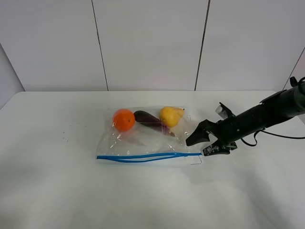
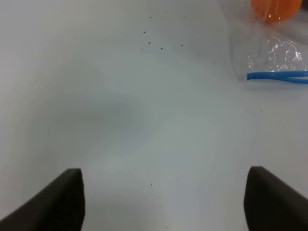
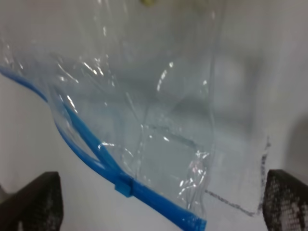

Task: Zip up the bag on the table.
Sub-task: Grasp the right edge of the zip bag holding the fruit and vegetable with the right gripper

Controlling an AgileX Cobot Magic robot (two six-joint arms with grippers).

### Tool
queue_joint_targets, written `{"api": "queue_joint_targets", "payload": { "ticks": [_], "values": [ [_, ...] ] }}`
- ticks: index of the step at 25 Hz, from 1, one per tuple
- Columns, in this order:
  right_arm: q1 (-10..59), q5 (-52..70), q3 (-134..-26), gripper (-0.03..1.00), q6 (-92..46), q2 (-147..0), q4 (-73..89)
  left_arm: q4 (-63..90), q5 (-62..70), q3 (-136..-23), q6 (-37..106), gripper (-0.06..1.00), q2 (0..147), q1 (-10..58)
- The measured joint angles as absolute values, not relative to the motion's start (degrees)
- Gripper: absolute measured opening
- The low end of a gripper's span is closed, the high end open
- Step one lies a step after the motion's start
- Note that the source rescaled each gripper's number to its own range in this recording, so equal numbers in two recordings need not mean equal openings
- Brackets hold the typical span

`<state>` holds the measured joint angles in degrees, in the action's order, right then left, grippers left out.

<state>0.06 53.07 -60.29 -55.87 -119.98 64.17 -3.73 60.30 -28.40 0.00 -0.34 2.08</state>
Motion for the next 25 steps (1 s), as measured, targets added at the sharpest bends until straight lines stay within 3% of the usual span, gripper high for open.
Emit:
{"api": "queue_joint_targets", "payload": {
  "ticks": [10, 25],
  "values": [
    [0.06, 52.69, -60.29, 0.85, -59.96, -122.33, 68.67, -3.73, 60.30, -28.40, 0.00, 0.97, -0.34, 2.08],
    [0.06, 56.74, -63.14, 0.85, -62.35, -123.34, 72.89, -3.73, 60.30, -28.40, 0.00, 0.97, -0.34, 2.08]
  ]
}}
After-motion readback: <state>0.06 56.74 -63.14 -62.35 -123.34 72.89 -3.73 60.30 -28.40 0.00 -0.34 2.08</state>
